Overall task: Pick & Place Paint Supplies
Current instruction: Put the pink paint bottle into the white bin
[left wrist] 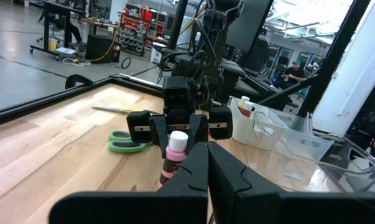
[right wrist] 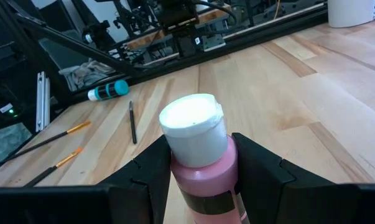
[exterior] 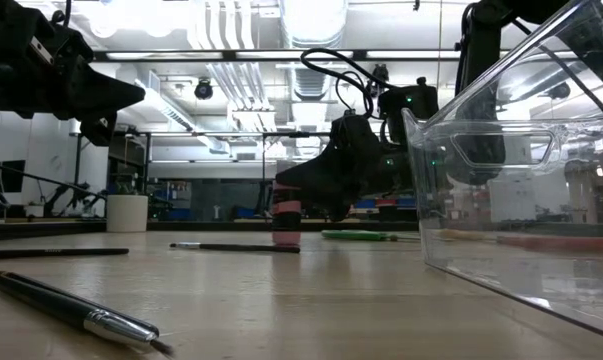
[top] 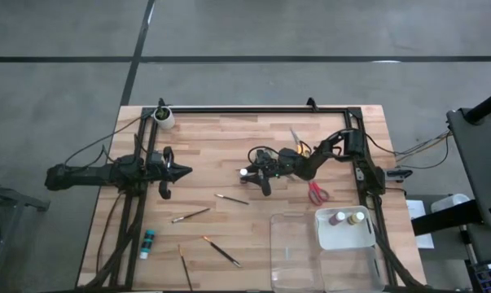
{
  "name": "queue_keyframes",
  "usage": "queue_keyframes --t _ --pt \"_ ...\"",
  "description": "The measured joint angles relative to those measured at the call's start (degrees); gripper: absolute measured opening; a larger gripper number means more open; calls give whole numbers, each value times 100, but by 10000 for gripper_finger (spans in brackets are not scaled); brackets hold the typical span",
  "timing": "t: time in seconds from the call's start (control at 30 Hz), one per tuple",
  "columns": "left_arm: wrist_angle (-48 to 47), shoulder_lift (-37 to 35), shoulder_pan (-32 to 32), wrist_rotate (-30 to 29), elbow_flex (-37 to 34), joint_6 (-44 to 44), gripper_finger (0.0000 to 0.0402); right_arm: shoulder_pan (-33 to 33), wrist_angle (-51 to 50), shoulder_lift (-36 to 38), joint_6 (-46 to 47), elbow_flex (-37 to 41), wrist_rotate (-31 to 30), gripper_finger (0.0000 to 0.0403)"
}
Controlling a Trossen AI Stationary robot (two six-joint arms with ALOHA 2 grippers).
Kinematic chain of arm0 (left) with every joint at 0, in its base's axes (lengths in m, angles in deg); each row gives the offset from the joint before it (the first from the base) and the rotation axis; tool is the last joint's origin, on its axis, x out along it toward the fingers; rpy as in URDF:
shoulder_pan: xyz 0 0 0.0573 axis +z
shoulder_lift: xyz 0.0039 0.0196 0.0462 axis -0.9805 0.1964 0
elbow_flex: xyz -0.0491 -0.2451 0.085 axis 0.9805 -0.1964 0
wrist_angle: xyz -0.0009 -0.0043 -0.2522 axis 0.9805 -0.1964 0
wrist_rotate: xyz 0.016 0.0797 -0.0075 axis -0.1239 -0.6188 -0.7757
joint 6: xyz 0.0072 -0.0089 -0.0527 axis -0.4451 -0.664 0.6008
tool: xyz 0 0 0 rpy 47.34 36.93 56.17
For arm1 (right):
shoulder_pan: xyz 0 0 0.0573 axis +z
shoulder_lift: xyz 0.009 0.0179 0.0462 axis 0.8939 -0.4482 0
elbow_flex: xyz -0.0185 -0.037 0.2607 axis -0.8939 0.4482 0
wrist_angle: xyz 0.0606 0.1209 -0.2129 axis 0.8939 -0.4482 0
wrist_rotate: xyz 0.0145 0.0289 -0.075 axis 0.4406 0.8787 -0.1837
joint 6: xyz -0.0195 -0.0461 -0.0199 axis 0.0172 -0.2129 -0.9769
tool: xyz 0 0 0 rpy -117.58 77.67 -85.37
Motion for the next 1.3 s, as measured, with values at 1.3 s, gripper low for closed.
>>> queue_keyframes --t 1.3 --pt "0 2 0 0 0 0 0 0 -452 921 139 -17 22 306"
